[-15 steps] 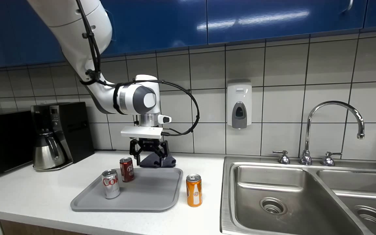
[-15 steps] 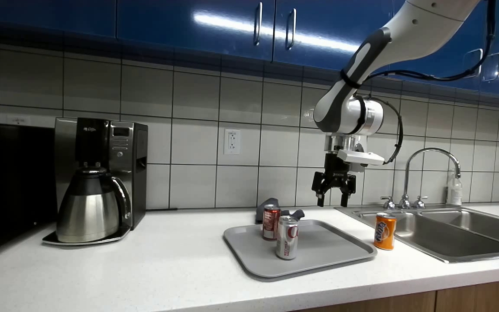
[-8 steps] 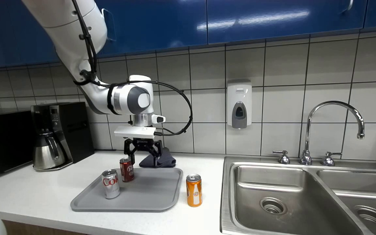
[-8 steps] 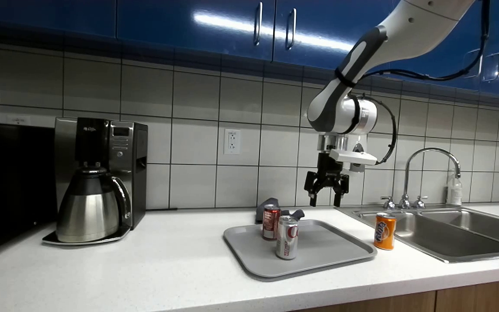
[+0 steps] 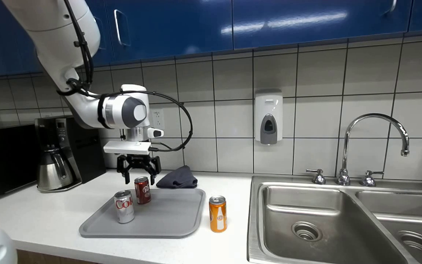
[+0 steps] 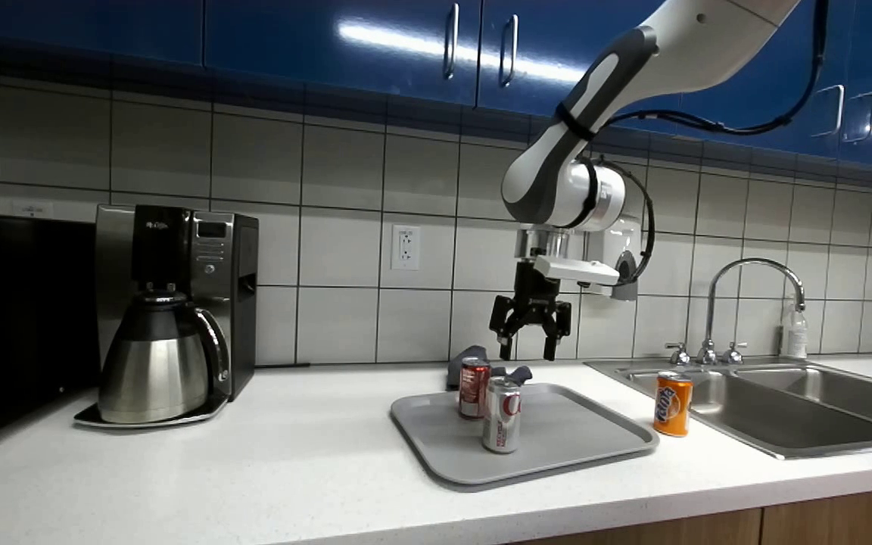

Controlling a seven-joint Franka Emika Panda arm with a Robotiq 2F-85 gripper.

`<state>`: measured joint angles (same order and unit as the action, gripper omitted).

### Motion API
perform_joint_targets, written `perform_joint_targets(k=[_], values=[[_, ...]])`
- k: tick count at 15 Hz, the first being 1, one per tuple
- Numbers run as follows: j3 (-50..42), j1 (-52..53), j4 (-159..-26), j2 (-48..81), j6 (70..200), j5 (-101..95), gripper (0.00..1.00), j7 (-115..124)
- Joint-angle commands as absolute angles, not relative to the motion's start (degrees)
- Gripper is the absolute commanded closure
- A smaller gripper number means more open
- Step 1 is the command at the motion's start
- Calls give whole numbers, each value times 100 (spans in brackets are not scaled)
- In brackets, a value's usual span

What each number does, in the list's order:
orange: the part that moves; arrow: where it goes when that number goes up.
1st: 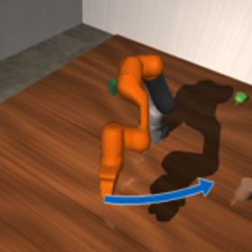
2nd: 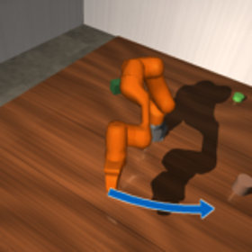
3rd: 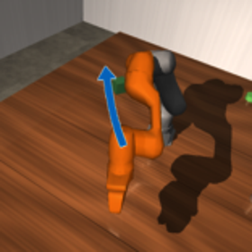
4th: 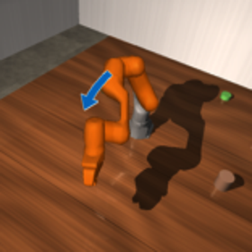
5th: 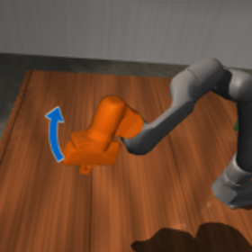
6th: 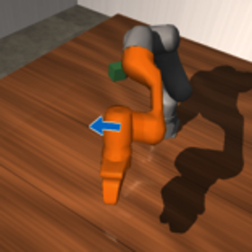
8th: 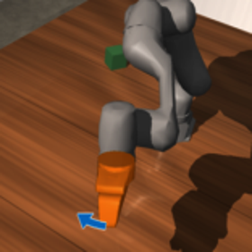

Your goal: Remove the cans from the tray.

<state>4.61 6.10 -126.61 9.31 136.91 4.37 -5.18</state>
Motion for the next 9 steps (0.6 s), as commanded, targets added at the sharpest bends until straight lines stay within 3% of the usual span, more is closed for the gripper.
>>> perform_joint_targets(k=[1,9], values=[[644,728,-12760,730,13665,399,0,-338],[786,895,-12908,777,13688,315,0,-374]])
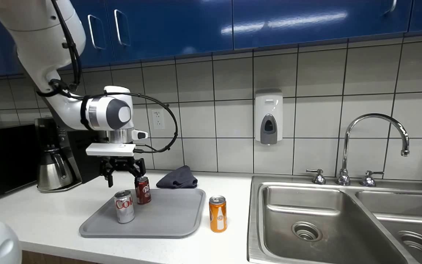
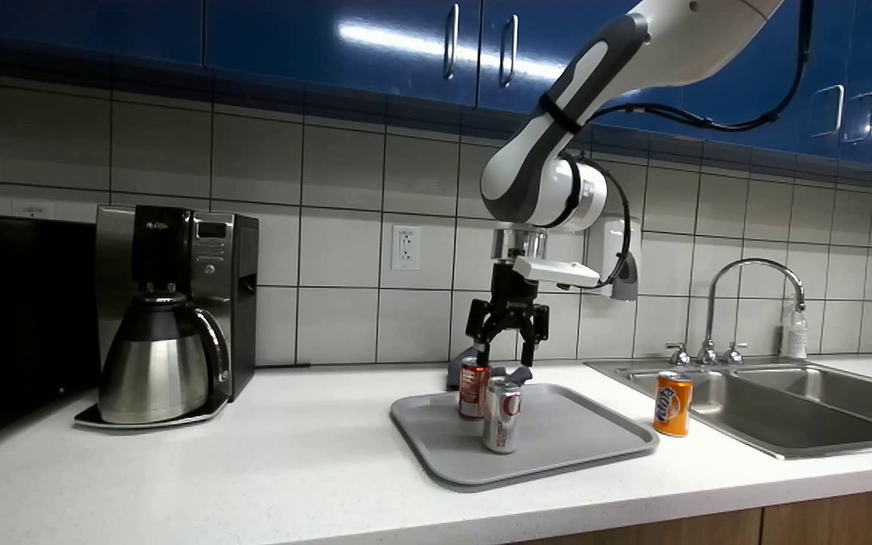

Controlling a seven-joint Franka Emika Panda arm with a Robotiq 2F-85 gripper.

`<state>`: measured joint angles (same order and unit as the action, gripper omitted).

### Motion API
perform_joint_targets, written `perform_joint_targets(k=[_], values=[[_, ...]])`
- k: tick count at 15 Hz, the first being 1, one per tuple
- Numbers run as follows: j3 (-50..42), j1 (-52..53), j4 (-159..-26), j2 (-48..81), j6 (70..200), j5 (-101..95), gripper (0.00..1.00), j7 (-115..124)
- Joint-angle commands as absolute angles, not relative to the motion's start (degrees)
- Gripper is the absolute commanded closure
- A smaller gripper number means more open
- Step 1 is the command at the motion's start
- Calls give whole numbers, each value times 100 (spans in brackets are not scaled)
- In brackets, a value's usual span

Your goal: Remove the cans from the tray.

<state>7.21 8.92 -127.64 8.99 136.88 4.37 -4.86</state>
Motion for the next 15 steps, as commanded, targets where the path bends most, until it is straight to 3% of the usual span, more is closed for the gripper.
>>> perform_joint_targets(k=[1,15], values=[[796,904,-12929,773,13683,317,0,-390],[837,982,-13075,881,13901,-8,0,-386]])
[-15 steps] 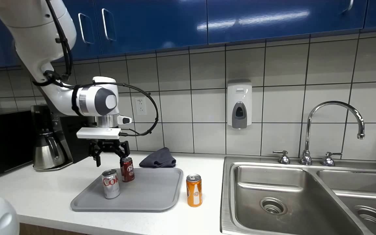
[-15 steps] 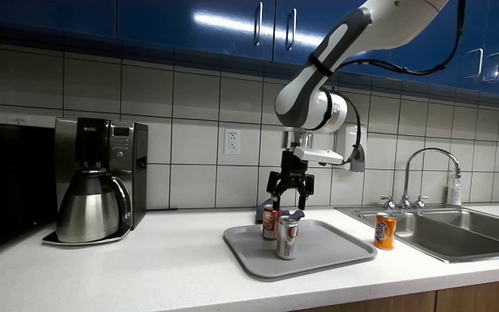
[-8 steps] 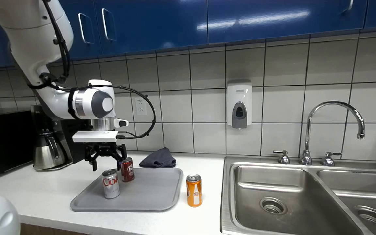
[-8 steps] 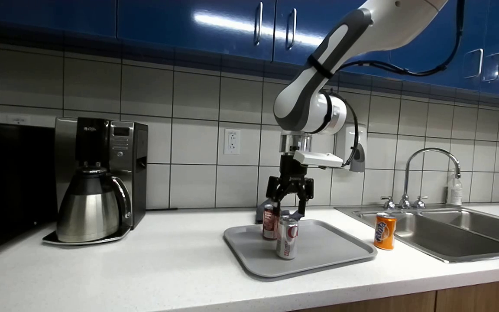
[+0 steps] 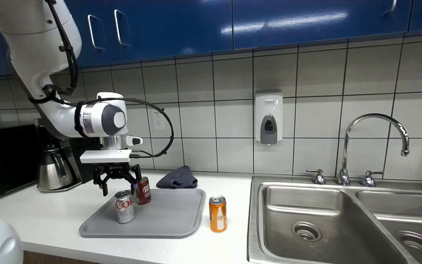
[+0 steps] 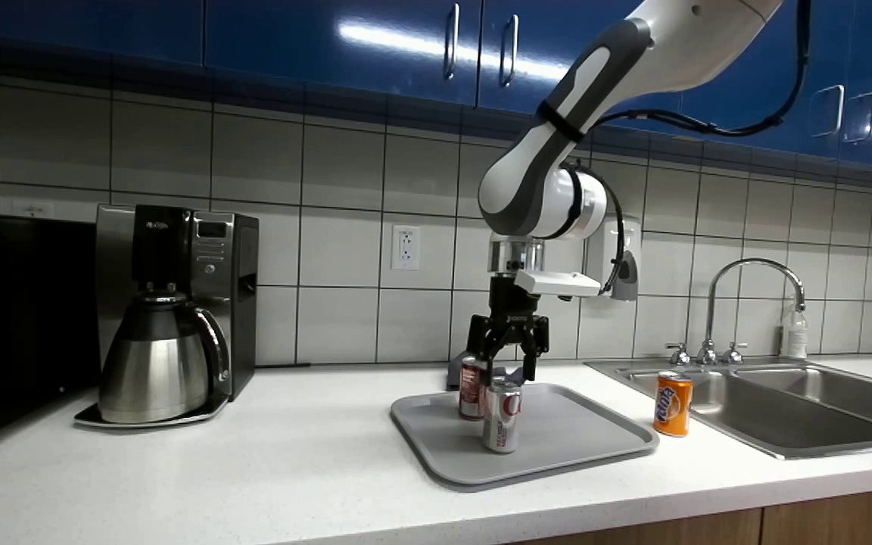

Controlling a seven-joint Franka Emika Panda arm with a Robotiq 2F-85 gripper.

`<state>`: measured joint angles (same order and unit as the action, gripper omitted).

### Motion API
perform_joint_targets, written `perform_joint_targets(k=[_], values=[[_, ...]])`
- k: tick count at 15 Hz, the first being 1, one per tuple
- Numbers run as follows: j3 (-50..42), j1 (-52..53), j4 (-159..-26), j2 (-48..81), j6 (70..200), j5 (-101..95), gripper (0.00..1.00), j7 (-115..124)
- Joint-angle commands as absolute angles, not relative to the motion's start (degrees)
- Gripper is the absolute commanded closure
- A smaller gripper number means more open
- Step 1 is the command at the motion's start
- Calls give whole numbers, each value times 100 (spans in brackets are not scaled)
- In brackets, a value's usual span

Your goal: Remove the cans from the tray.

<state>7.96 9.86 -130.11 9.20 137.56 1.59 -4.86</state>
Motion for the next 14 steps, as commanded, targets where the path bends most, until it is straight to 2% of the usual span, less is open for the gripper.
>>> perform_joint_targets(k=[1,14], values=[[837,984,-13061,909,13926,-28,0,-383],[823,1010,-12939,1346,14187,-239,0,-352]])
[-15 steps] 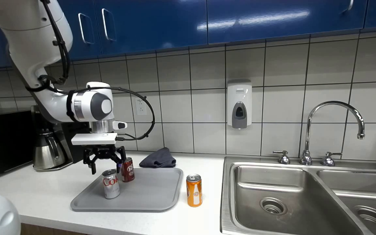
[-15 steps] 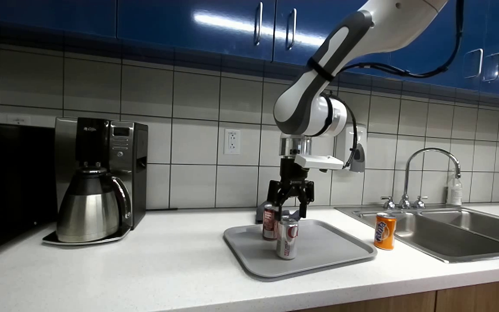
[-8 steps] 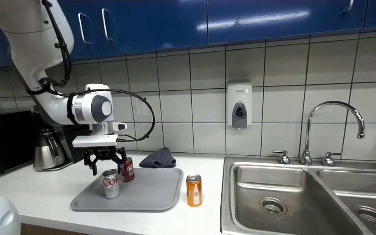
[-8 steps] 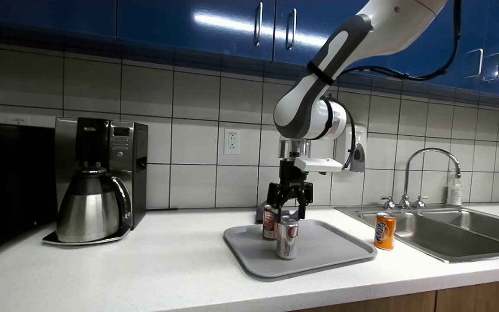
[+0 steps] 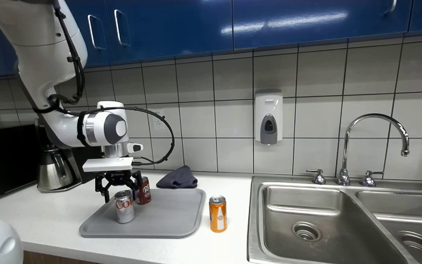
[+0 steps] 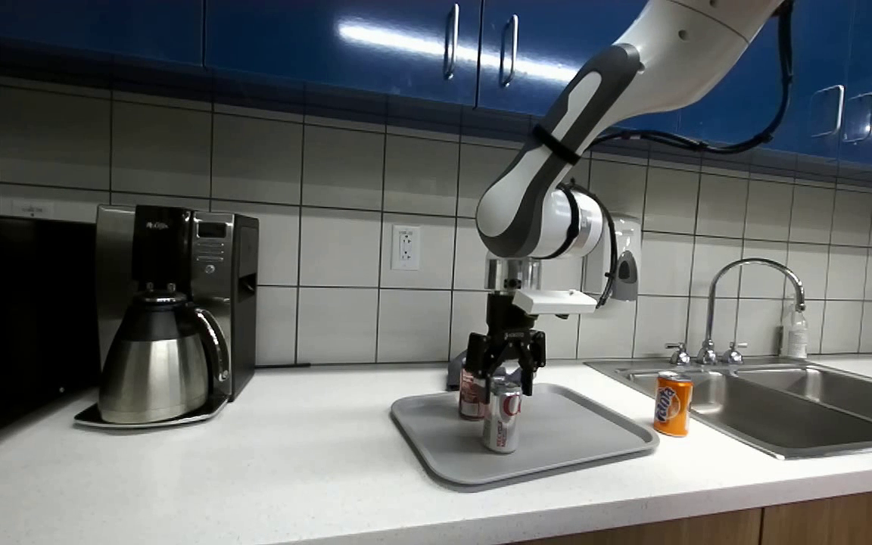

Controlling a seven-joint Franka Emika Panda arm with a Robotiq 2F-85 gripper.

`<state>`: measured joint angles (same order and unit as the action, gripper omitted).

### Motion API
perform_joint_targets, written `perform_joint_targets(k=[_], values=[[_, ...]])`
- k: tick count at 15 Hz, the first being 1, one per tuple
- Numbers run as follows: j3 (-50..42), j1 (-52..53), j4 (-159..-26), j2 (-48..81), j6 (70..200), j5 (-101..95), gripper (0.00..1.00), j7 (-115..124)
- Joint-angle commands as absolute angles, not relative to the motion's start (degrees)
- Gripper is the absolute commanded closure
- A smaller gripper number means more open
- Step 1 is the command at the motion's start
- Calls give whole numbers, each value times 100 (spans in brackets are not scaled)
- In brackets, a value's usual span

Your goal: Remove the cans from the tray.

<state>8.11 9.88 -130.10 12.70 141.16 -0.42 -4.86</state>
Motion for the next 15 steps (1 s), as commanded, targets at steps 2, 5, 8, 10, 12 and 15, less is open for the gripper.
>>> perform_joint_targets(k=[2,5,8,10,12,15], values=[[817,1017,-12930,1387,14222,-289,0,-342],[808,1009,-12889,1448,14220,-351,0,-348],[805,1005,-12853,1488,14218,-372,0,-348],[815,1001,-12838,1504,14199,-348,0,-364],[795,1016,-12823,1525,14161,-411,0,-336],[797,1008,-12823,1548,14189,-398,0,-346]])
